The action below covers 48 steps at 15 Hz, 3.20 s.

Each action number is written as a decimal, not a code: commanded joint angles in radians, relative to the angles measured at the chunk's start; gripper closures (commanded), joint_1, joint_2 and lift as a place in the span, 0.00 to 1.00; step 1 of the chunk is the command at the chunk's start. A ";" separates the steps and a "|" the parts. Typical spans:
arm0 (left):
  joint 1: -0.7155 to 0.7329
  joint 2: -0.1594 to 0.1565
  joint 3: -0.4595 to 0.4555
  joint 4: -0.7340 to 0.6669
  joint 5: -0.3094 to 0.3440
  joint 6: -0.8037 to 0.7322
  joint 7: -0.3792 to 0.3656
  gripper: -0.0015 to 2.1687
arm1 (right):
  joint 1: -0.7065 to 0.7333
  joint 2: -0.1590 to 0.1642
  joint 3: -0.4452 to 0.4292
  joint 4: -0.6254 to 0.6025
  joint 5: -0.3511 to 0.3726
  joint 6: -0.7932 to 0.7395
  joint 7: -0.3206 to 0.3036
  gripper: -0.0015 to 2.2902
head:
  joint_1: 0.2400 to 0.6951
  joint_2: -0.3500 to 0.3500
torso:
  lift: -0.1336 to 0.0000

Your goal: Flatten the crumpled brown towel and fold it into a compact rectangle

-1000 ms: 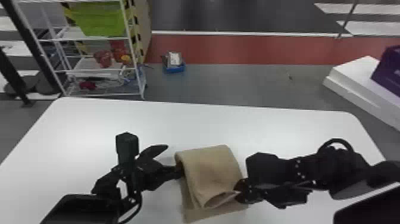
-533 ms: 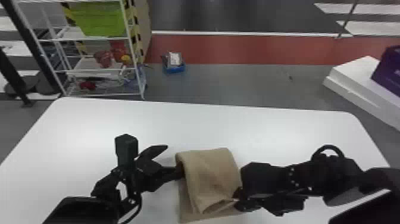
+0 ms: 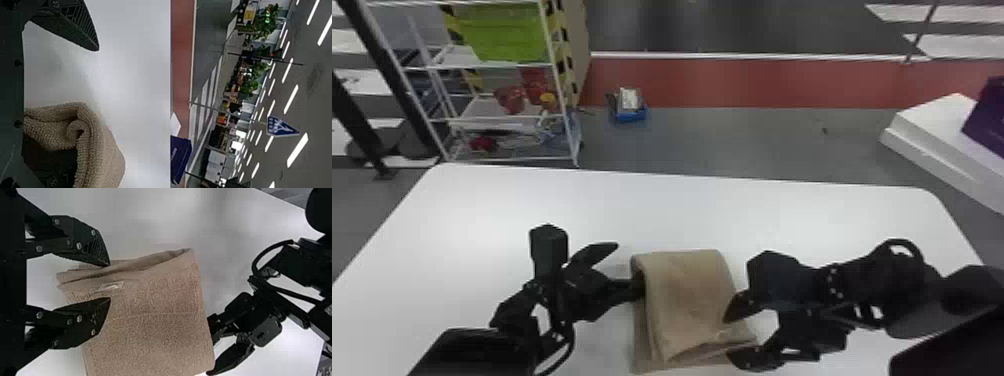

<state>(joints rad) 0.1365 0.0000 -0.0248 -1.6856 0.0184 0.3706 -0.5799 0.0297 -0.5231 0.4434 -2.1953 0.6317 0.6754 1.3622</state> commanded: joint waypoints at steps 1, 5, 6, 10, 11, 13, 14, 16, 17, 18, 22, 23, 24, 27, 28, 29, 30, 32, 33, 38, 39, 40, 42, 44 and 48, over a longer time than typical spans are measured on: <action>0.000 -0.003 0.000 0.000 0.000 0.000 0.000 0.04 | -0.001 0.006 -0.063 -0.009 -0.122 0.054 0.005 0.04 | 1.00 0.49 | 0.07; -0.003 -0.003 0.000 0.004 -0.002 0.000 0.000 0.04 | -0.001 0.063 -0.149 0.016 -0.279 0.088 0.005 0.30 | 1.00 0.49 | 0.07; -0.003 -0.003 0.000 0.004 -0.002 0.000 0.000 0.04 | -0.001 0.087 -0.160 0.037 -0.322 0.097 0.005 0.49 | 1.00 0.50 | 0.07; -0.002 -0.003 -0.001 0.000 -0.002 0.006 0.000 0.04 | -0.017 0.117 -0.140 0.114 -0.311 0.088 0.005 0.77 | 1.00 0.53 | 0.07; -0.002 -0.003 -0.001 0.000 -0.002 0.006 -0.002 0.04 | -0.017 0.124 -0.118 0.129 -0.287 0.082 0.005 0.77 | 1.00 0.53 | 0.07; -0.002 -0.003 -0.003 -0.003 -0.002 0.006 -0.002 0.04 | -0.016 0.127 -0.071 0.149 -0.239 0.048 0.005 0.83 | 1.00 0.54 | 0.07; -0.002 -0.003 -0.004 -0.005 -0.002 0.006 -0.002 0.04 | -0.016 0.133 -0.058 0.163 -0.221 0.039 0.005 0.83 | 1.00 0.54 | 0.07; -0.002 -0.003 -0.001 -0.006 -0.008 0.021 -0.015 0.04 | -0.016 0.136 -0.049 0.170 -0.211 0.036 0.005 0.83 | 1.00 0.55 | 0.07; -0.002 -0.003 0.003 -0.008 -0.017 0.049 -0.034 0.04 | -0.016 0.136 -0.048 0.172 -0.205 0.036 0.005 0.83 | 1.00 0.56 | 0.07; -0.005 -0.003 0.005 -0.014 -0.029 0.092 -0.060 0.04 | -0.016 0.135 -0.049 0.174 -0.204 0.036 0.005 0.83 | 1.00 0.56 | 0.07; -0.043 -0.003 0.003 -0.048 -0.187 0.316 -0.225 0.04 | -0.017 0.136 -0.049 0.197 -0.196 0.020 0.005 0.83 | 1.00 0.54 | 0.07; -0.043 -0.003 0.002 -0.072 -0.235 0.353 -0.258 0.04 | -0.019 0.136 -0.048 0.201 -0.196 0.020 0.005 0.83 | 1.00 0.53 | 0.07; -0.043 -0.003 0.003 -0.105 -0.265 0.365 -0.285 0.04 | -0.019 0.136 -0.048 0.203 -0.196 0.017 0.005 0.83 | 1.00 0.53 | 0.07; -0.052 -0.003 0.023 -0.181 -0.396 0.451 -0.376 0.04 | -0.019 0.136 -0.048 0.206 -0.198 0.011 0.005 0.83 | 1.00 0.56 | 0.07; -0.055 -0.003 0.022 -0.189 -0.474 0.454 -0.413 0.04 | -0.019 0.136 -0.048 0.209 -0.198 0.005 0.005 0.83 | 1.00 0.57 | 0.07; -0.068 -0.003 0.014 -0.190 -0.551 0.463 -0.453 0.04 | -0.019 0.136 -0.048 0.212 -0.198 -0.004 0.005 0.83 | 1.00 0.58 | 0.07; -0.075 -0.003 0.006 -0.190 -0.617 0.466 -0.465 0.04 | -0.019 0.138 -0.048 0.215 -0.198 -0.007 0.005 0.83 | 1.00 0.61 | 0.07; -0.055 -0.003 0.025 -0.215 -0.632 0.472 -0.402 0.04 | -0.019 0.146 -0.048 0.218 -0.201 -0.020 0.005 0.83 | 1.00 0.65 | 0.07; -0.023 -0.003 0.033 -0.256 -0.572 0.466 -0.318 0.04 | -0.019 0.146 -0.048 0.221 -0.204 -0.020 0.005 0.83 | 1.00 0.68 | 0.07; 0.034 -0.003 0.098 -0.324 -0.391 0.469 0.031 0.04 | -0.014 0.164 -0.057 0.250 -0.238 -0.020 0.005 0.83 | 1.00 0.80 | 0.07; 0.052 -0.003 0.105 -0.325 -0.362 0.466 0.101 0.04 | -0.014 0.166 -0.071 0.252 -0.259 -0.016 0.005 0.83 | 1.00 0.82 | 0.07; 0.072 -0.003 0.117 -0.336 -0.313 0.463 0.146 0.04 | -0.014 0.176 -0.115 0.252 -0.342 -0.013 0.005 0.83 | 1.00 0.85 | 0.07; 0.083 -0.003 0.128 -0.348 -0.270 0.460 0.233 0.04 | -0.019 0.218 -0.170 0.252 -0.415 -0.004 0.005 0.83 | 1.00 0.89 | 0.07; 0.086 -0.003 0.132 -0.347 -0.239 0.454 0.296 0.04 | -0.033 0.247 -0.186 0.269 -0.420 -0.007 0.005 0.83 | 1.00 0.92 | 0.07; 0.114 -0.003 0.175 -0.347 -0.179 0.396 0.324 0.04 | -0.047 0.307 -0.166 0.344 -0.426 -0.041 0.005 0.83 | 1.00 0.96 | 0.07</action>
<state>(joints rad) 0.2294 0.0000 0.1278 -2.0303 -0.2025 0.8101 -0.2713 -0.0133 -0.2482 0.2656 -1.8849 0.1963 0.6644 1.3622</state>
